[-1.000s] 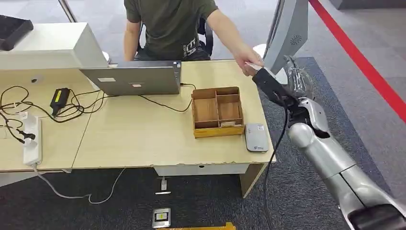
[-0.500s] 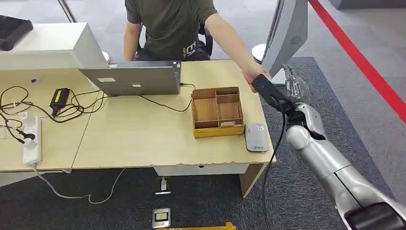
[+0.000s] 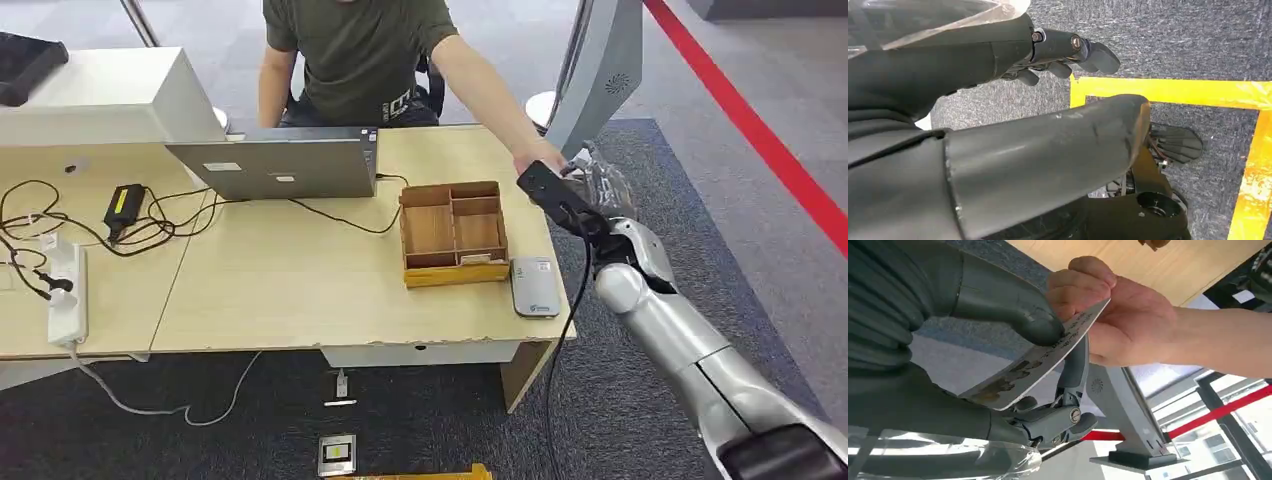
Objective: Pass the card to the sensor for recognition and then transmit it.
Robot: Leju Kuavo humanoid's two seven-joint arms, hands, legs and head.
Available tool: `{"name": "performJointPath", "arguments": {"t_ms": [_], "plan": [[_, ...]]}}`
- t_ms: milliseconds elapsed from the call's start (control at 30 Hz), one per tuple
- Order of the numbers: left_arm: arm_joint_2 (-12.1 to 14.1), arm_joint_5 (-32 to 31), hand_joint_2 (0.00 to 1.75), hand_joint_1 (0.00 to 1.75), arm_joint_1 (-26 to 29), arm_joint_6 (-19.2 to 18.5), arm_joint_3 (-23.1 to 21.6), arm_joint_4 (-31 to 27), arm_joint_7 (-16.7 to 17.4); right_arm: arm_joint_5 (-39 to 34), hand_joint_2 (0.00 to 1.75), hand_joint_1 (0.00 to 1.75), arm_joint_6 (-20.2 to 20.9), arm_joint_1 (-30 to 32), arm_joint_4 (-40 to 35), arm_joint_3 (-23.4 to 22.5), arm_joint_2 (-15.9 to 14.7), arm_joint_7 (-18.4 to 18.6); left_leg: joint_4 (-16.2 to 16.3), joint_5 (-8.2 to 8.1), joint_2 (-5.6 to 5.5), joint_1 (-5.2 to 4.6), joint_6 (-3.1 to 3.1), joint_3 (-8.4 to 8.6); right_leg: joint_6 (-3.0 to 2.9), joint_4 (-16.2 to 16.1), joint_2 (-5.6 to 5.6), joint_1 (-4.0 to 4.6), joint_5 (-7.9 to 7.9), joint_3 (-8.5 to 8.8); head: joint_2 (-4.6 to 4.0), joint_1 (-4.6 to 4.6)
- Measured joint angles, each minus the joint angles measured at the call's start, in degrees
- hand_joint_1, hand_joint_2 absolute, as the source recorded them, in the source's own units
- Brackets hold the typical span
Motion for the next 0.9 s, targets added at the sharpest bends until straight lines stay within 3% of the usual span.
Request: {"name": "performJointPath", "arguments": {"t_ms": [700,900], "plan": [[0.0,-0.7,0.0,0.0,0.1,-0.7,-1.0,0.0,-0.3,2.6,1.75,1.75,2.1,2.4,-2.6,0.1,-1.9,2.3,0.0,0.0,0.02,0.0,0.0,0.0,0.0,0.0,0.01,0.0,0.0,0.0,0.0,0.0],[-0.1,-0.1,0.0,0.0,0.1,-0.6,-1.2,0.0,-0.3,2.8,1.75,1.75,0.9,4.1,0.5,0.2,-1.4,-1.0,0.0,0.0,0.02,0.0,0.0,-0.02,0.0,0.0,0.01,0.0,0.0,0.0,0.0,0.0]]}}
